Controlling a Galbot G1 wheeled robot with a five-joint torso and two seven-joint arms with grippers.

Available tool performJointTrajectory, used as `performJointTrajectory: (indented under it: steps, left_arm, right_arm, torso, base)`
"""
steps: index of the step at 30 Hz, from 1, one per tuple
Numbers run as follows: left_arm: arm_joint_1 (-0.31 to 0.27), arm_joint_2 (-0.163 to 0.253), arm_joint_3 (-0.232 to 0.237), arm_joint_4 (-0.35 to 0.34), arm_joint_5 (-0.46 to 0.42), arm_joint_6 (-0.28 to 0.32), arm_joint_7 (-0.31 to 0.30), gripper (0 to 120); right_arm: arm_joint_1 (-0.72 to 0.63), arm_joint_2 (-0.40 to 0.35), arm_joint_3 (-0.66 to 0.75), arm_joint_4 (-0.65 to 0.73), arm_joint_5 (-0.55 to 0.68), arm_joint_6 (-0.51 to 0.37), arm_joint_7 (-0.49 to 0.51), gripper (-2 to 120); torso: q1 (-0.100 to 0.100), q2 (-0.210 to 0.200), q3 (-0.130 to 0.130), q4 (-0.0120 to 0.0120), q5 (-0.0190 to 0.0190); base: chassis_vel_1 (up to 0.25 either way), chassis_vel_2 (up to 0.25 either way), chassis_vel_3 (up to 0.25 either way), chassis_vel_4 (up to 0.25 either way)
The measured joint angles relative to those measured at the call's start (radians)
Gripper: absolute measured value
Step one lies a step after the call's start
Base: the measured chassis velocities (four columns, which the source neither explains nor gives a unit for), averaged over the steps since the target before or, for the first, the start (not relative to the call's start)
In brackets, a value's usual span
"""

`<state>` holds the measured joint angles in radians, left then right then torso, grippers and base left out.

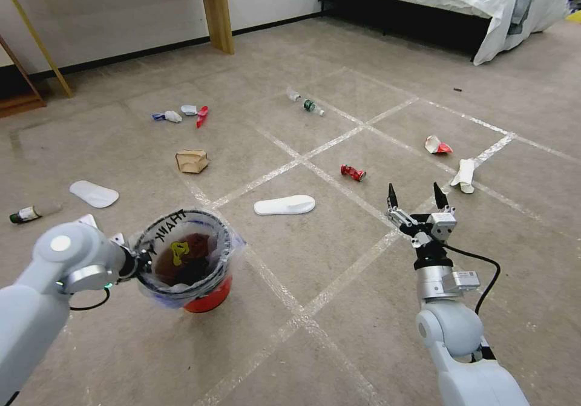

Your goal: Pick up the trash bin and place the garbage on the floor into it.

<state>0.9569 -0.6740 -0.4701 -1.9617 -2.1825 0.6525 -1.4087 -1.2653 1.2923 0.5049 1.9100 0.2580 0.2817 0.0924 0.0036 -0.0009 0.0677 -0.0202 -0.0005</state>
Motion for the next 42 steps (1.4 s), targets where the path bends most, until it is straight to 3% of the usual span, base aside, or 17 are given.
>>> performJointTrajectory:
  steps: [5, 10, 15, 23, 42]
  left_arm:
    - [-0.015, 0.047, -0.029, -0.031, -0.069, -0.014, -0.028, 0]
    - [-0.001, 0.089, -0.094, -0.043, -0.129, -0.022, -0.054, 0]
    - [0.015, 0.087, -0.12, -0.056, -0.138, -0.022, -0.056, 0]
    - [0.011, 0.057, -0.112, -0.064, -0.108, -0.02, -0.044, 0]
    - [-0.001, 0.064, -0.115, -0.079, -0.157, -0.047, -0.033, 0]
  right_arm:
    - [0.001, 0.009, 0.002, -0.013, -0.015, 0.008, 0.014, 100]
    - [0.012, 0.028, -0.001, -0.027, -0.051, 0.02, 0.034, 100]
    - [0.011, 0.036, 0.005, -0.029, -0.066, 0.034, 0.035, 100]
    - [-0.035, 0.062, 0.044, -0.001, -0.102, 0.057, 0.017, 100]
    - [-0.069, 0.082, 0.042, 0.006, -0.123, 0.084, -0.019, 100]
  torso:
    - [0.0, 0.0, 0.0, -0.0003, 0.0003]
    - [0.0, 0.0, 0.0, 0.0, 0.0003]
    - [0.0, 0.0, 0.0, 0.0001, 0.0003]
    - [0.0, 0.0, 0.0, -0.0002, 0.0003]
    - [0.0, 0.0, 0.0, -0.0002, 0.0003]
  base:
    - [0.0, 0.0, 0.0, 0.0]
    - [0.0, 0.0, 0.0, 0.0]
    - [0.0, 0.0, 0.0, 0.0]
    - [0.0, 0.0, 0.0, 0.0]
    - [0.0, 0.0, 0.0, 0.0]
